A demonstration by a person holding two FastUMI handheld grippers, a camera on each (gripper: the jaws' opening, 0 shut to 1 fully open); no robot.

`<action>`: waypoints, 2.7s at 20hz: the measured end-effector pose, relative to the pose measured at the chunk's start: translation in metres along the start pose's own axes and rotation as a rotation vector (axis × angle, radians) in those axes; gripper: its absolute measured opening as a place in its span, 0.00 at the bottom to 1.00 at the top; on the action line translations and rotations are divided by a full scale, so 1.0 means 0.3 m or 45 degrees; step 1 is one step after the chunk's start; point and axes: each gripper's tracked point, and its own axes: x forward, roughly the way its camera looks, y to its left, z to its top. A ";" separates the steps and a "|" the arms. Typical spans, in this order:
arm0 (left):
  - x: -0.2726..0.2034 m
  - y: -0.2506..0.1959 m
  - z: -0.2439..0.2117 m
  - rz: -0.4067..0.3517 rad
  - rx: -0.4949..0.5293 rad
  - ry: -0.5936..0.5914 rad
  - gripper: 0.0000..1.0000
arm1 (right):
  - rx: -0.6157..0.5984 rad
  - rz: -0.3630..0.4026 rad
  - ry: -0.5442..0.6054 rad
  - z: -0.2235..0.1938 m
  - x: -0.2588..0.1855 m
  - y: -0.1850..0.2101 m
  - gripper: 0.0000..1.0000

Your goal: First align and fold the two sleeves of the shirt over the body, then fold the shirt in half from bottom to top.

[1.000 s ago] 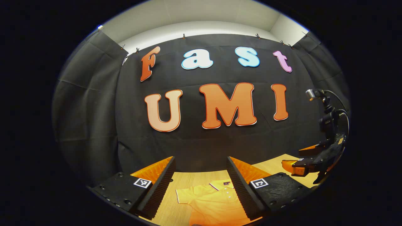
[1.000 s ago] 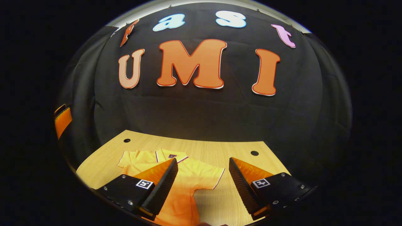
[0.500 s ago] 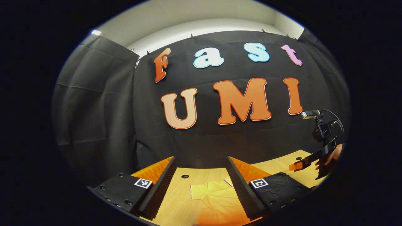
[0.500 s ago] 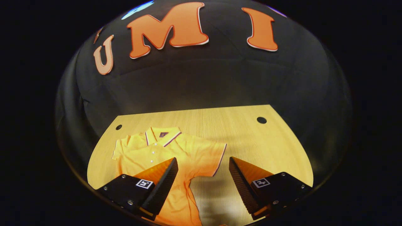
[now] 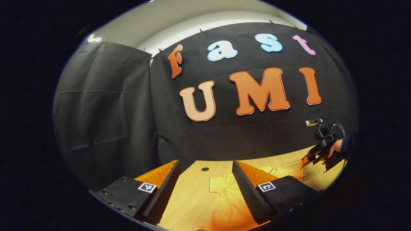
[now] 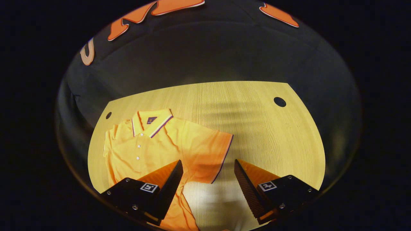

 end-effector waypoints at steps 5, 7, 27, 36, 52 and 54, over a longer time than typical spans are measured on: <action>-0.018 0.000 -0.006 0.039 0.015 0.035 1.00 | -0.019 -0.040 0.178 -0.037 0.133 -0.042 0.95; -0.026 0.002 -0.003 0.051 0.022 0.043 0.99 | 0.019 -0.039 0.261 -0.060 0.171 -0.050 0.89; -0.025 -0.005 -0.037 0.068 0.003 0.095 0.99 | -0.020 0.226 0.136 0.092 0.177 0.155 0.07; 0.116 0.048 -0.144 -0.017 -0.119 0.142 0.99 | -0.018 0.471 0.106 0.106 0.038 0.470 0.33; 0.847 0.011 -0.662 -0.397 -0.242 0.775 0.99 | 0.059 0.128 -0.323 0.108 -0.339 0.338 0.94; 0.912 -0.015 -0.751 -0.435 -0.245 0.909 0.96 | 0.087 0.071 -0.374 0.078 -0.397 0.305 0.94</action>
